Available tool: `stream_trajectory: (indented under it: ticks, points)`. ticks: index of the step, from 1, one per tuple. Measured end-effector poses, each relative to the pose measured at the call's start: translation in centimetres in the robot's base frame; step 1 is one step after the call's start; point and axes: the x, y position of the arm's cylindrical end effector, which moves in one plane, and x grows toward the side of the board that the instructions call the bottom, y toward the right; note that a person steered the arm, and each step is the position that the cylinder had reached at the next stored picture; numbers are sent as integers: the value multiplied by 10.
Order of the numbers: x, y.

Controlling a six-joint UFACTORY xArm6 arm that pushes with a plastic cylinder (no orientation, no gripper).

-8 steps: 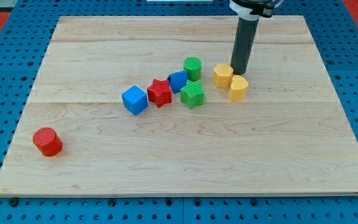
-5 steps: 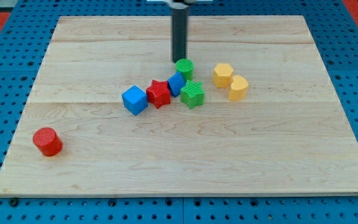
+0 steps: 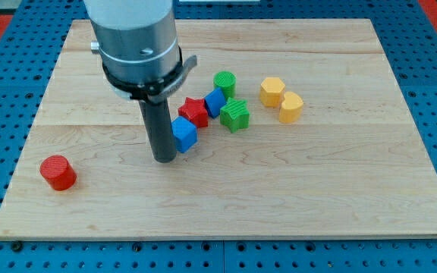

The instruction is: Slide the red circle into the group of blocks

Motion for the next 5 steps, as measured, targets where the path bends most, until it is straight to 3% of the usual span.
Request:
stream_trajectory:
  ticks: [1,2,4,5]
  points:
    - [1,-47]
    - [-31,-65]
    - [-30,33]
    - [-8,42]
